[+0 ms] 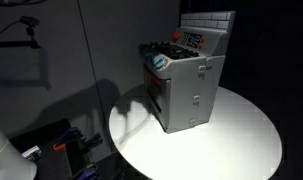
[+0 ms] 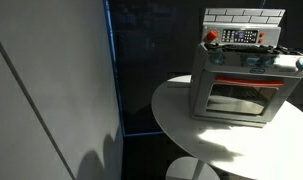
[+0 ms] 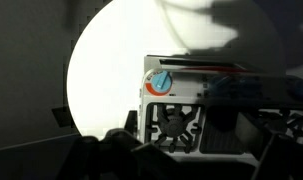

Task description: Press the top orange button on the right side of the stove

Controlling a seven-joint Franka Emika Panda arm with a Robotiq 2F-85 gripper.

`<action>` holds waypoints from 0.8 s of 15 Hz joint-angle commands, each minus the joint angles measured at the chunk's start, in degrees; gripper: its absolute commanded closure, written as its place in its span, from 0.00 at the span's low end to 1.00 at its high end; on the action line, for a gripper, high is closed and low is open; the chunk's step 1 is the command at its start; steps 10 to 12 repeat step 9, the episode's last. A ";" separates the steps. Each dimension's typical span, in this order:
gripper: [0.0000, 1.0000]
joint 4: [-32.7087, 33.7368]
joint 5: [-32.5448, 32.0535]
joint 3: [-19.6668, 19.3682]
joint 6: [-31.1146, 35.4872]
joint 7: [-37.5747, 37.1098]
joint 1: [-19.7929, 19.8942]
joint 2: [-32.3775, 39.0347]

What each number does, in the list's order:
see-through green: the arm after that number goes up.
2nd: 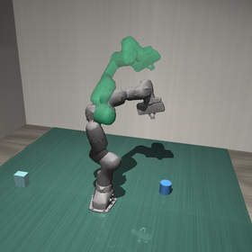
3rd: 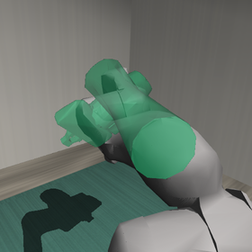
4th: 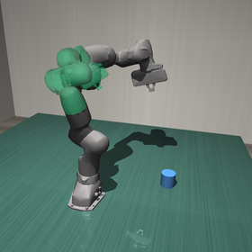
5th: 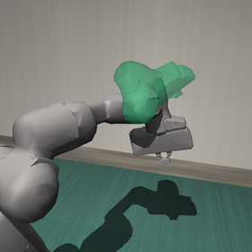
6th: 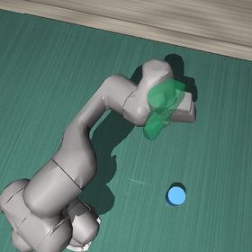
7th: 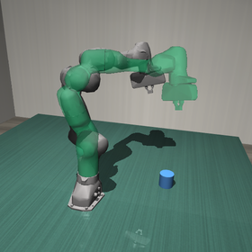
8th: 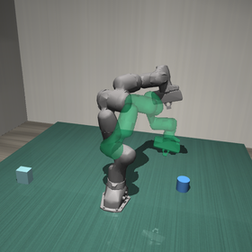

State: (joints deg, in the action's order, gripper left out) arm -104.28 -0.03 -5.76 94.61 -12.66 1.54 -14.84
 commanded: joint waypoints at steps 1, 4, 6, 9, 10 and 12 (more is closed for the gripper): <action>0.00 2.31 0.02 0.85 -3.12 0.98 1.45 -1.43; 0.00 1.08 0.35 1.04 -1.63 0.30 1.48 -1.74; 0.00 0.91 0.34 1.11 -1.63 0.30 1.46 -1.63; 0.00 0.88 0.33 1.17 -1.61 0.29 1.43 -1.35; 0.00 0.88 0.33 1.17 -1.61 0.29 1.43 -1.35; 0.00 0.88 0.33 1.17 -1.61 0.29 1.43 -1.35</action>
